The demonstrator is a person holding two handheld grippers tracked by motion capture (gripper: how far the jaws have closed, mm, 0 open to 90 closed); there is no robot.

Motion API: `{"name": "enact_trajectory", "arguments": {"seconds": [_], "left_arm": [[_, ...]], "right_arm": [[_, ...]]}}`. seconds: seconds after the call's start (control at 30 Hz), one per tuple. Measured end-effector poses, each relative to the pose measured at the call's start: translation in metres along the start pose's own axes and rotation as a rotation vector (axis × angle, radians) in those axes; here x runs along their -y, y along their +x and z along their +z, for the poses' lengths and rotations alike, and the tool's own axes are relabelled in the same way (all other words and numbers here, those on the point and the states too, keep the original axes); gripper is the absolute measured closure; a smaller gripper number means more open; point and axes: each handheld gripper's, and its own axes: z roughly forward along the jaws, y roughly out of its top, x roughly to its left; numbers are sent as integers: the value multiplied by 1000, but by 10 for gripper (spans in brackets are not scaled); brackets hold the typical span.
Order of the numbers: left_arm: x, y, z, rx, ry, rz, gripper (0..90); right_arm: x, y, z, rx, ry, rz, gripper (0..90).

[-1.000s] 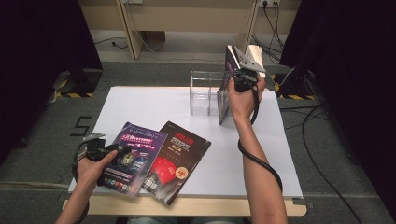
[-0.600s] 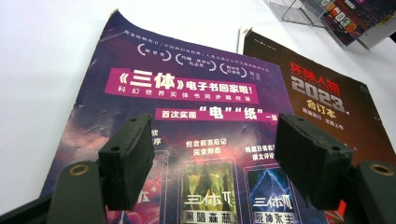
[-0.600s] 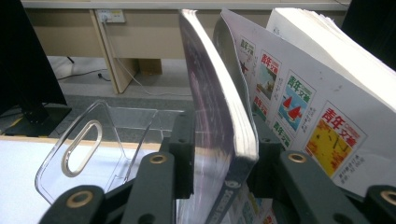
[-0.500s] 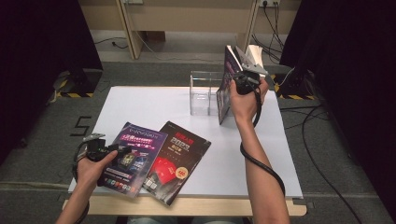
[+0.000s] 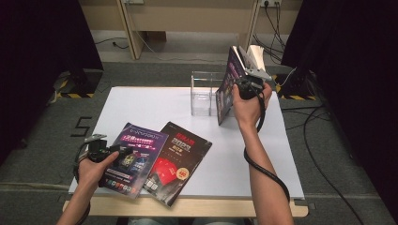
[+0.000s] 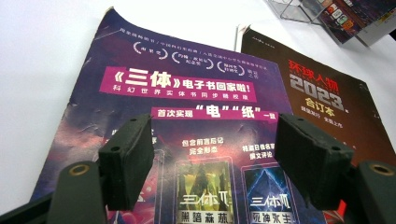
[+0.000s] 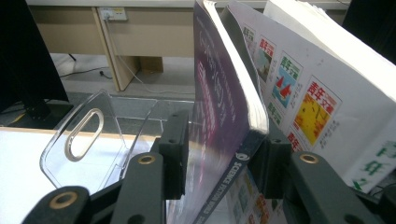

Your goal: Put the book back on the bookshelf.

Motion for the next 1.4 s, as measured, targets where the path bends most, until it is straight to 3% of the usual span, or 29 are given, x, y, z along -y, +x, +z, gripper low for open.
{"name": "enact_trajectory", "arguments": {"seconds": [0.67,0.73,0.87,1.17,1.4], "left_arm": [[0,-3,2,4,3,2,274],[0,-3,2,5,3,2,274],[0,-3,2,5,3,3,274],[0,-3,3,5,7,5,274],[0,-2,1,5,1,1,274]], "right_arm": [[9,-6,-12,-2,-6,11,617],[10,-7,-13,-5,-11,9,655],[11,-10,-13,-15,-6,32,777],[8,-12,-10,-49,-5,129,827],[5,-6,-4,-38,-23,131,832]]}}
